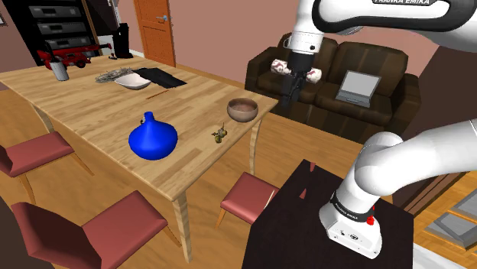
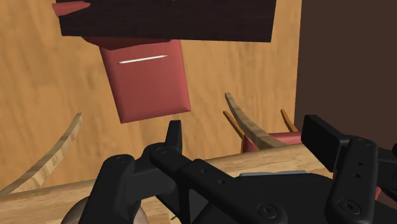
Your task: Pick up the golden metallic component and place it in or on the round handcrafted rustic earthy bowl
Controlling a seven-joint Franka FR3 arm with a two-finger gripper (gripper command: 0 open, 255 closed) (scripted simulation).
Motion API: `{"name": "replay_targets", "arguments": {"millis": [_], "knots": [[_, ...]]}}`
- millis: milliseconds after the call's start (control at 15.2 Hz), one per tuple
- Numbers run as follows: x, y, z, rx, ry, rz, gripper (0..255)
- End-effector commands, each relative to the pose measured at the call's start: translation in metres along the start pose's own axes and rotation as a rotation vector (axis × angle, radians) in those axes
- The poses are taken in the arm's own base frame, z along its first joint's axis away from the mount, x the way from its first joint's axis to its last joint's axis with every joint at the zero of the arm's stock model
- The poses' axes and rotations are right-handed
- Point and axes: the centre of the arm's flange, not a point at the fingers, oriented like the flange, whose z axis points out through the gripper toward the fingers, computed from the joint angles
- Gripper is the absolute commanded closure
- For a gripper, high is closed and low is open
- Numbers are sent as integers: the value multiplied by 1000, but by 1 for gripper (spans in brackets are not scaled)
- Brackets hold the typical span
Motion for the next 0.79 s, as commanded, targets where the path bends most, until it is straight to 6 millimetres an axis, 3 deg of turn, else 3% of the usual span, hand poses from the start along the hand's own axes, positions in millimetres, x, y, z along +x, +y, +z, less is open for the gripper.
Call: {"name": "replay_targets", "arguments": {"millis": [0, 726], "knots": [[0, 0, 0, 0, 0, 0, 0], [119, -7, 83, -11, -3, 157, 0]]}}
